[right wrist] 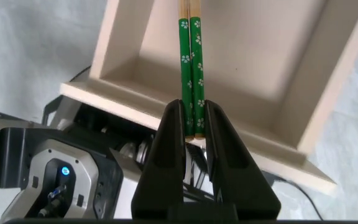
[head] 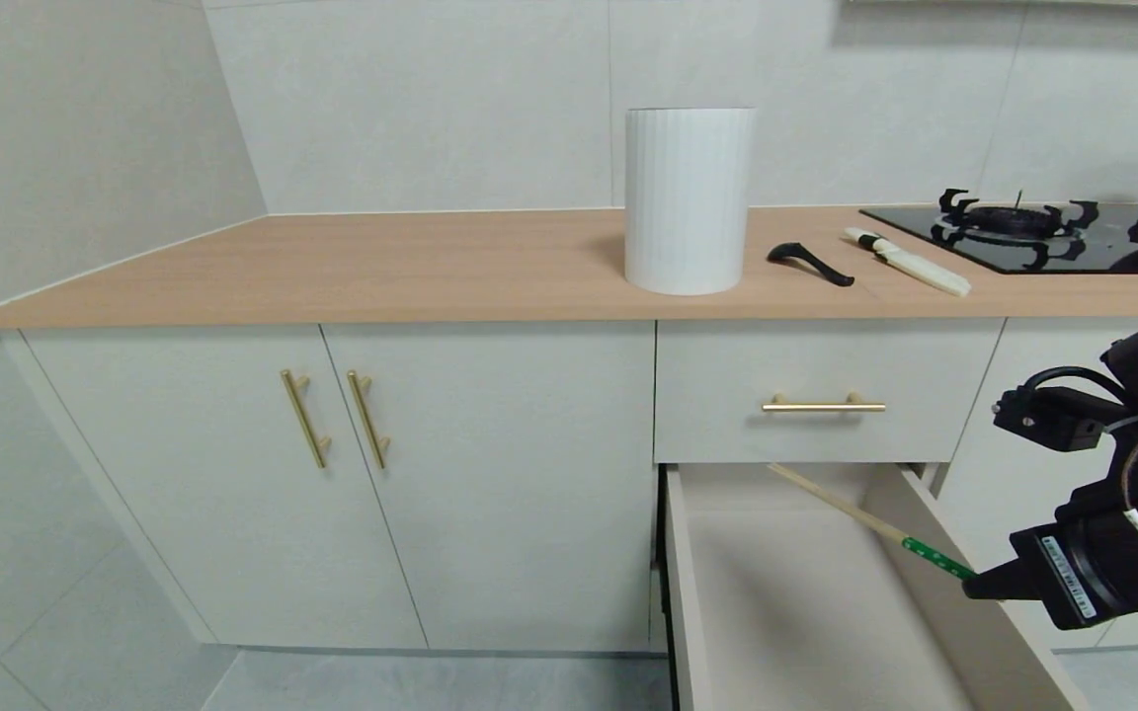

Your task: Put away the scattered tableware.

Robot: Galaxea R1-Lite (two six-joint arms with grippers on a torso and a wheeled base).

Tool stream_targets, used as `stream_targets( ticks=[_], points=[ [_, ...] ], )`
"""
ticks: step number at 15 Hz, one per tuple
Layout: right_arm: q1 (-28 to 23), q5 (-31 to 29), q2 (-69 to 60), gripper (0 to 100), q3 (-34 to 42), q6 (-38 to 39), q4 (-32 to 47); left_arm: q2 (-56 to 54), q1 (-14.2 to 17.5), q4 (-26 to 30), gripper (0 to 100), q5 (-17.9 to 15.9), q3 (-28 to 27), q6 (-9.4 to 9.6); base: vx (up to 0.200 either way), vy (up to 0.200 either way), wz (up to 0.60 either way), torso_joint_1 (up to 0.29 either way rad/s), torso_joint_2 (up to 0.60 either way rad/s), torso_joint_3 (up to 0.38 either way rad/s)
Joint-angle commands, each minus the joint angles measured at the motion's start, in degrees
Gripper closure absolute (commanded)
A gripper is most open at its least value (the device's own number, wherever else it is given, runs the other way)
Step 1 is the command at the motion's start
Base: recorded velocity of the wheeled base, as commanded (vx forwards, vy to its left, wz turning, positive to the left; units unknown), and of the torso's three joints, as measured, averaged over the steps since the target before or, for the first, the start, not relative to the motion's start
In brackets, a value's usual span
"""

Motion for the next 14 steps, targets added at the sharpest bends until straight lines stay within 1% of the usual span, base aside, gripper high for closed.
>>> stream_targets(
  ticks=[1,3,6,8,10,12,14],
  points=[
    [0.0,0.0,0.7,100,0.0,0.0,0.0,0.0,0.0,0.0,0,0.0,0.0,0.07,0.000,0.000,0.00,-0.105,0.44,0.330],
    [0.0,0.0,1.2,100,0.0,0.0,0.0,0.0,0.0,0.0,0,0.0,0.0,0.07,0.000,0.000,0.00,-0.034,0.26,0.198],
    [0.0,0.1,1.4,100,0.0,0.0,-0.2,0.0,0.0,0.0,0,0.0,0.0,-0.02,0.000,0.000,0.00,-0.018,0.06,0.028],
    [0.0,0.3,4.0,100,0.0,0.1,-2.5,0.0,0.0,0.0,0,0.0,0.0,0.07,0.000,0.000,0.00,0.000,0.00,0.000],
    [0.2,0.3,10.0,100,0.3,0.3,-6.0,0.0,0.0,0.0,0,0.0,0.0,0.07,0.000,0.000,0.00,0.000,0.00,0.000],
    [0.9,-0.6,17.4,100,0.9,1.0,-14.3,0.0,0.0,0.0,0,0.0,0.0,0.07,0.000,0.000,0.00,0.000,0.00,0.000],
    [0.9,-2.1,23.8,100,-1.1,2.6,-19.4,0.0,0.0,0.0,0,0.0,0.0,0.07,0.000,0.000,0.00,0.000,0.00,0.000]
  ],
)
